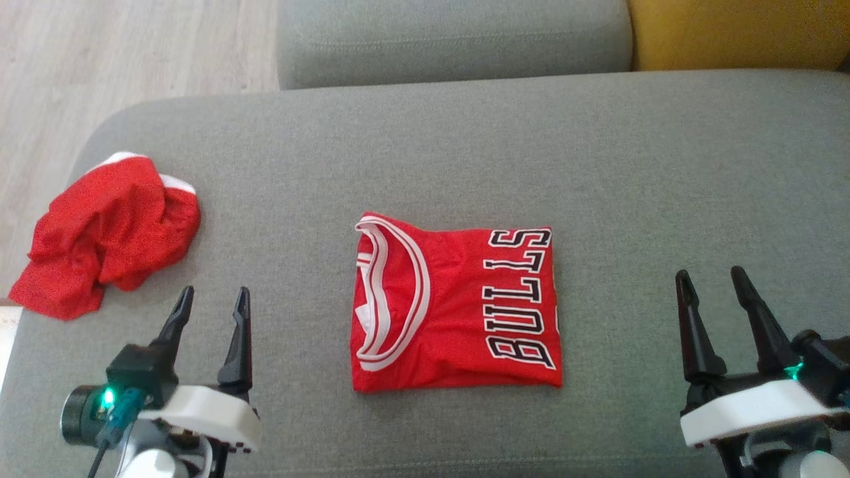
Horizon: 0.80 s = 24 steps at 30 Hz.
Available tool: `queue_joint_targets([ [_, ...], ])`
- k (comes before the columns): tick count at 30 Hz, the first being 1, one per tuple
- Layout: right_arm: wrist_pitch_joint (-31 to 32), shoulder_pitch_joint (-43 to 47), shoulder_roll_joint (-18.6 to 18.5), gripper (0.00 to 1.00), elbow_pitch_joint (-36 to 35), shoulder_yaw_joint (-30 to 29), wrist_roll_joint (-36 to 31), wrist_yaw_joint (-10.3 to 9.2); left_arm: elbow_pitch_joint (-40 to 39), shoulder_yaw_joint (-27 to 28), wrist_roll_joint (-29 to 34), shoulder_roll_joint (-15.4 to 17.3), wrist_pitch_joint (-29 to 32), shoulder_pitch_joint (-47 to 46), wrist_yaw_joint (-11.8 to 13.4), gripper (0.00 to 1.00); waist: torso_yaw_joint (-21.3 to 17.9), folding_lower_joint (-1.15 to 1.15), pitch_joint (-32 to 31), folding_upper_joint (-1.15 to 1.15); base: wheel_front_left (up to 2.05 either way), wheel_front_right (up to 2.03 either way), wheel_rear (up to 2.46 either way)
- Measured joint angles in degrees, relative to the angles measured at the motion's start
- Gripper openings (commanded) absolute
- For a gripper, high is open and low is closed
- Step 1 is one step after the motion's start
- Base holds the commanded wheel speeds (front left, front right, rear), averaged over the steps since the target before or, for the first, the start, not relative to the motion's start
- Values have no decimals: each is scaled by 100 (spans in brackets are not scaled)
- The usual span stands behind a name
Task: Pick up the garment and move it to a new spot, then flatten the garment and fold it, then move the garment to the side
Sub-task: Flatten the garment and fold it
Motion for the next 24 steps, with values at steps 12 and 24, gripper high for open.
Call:
queue_joint_targets([
  [12, 53, 133, 74, 100, -66, -108, -1, 0, -109, -104, 1, 101, 94, 85, 79, 100, 1, 0, -139, 0, 0, 0, 0],
  [24, 101, 142, 85, 100, -75, -107, -2, 0, -148, -115, 1, 155, 143, 85, 148, 100, 0, 0, -125, 0, 0, 0, 0],
])
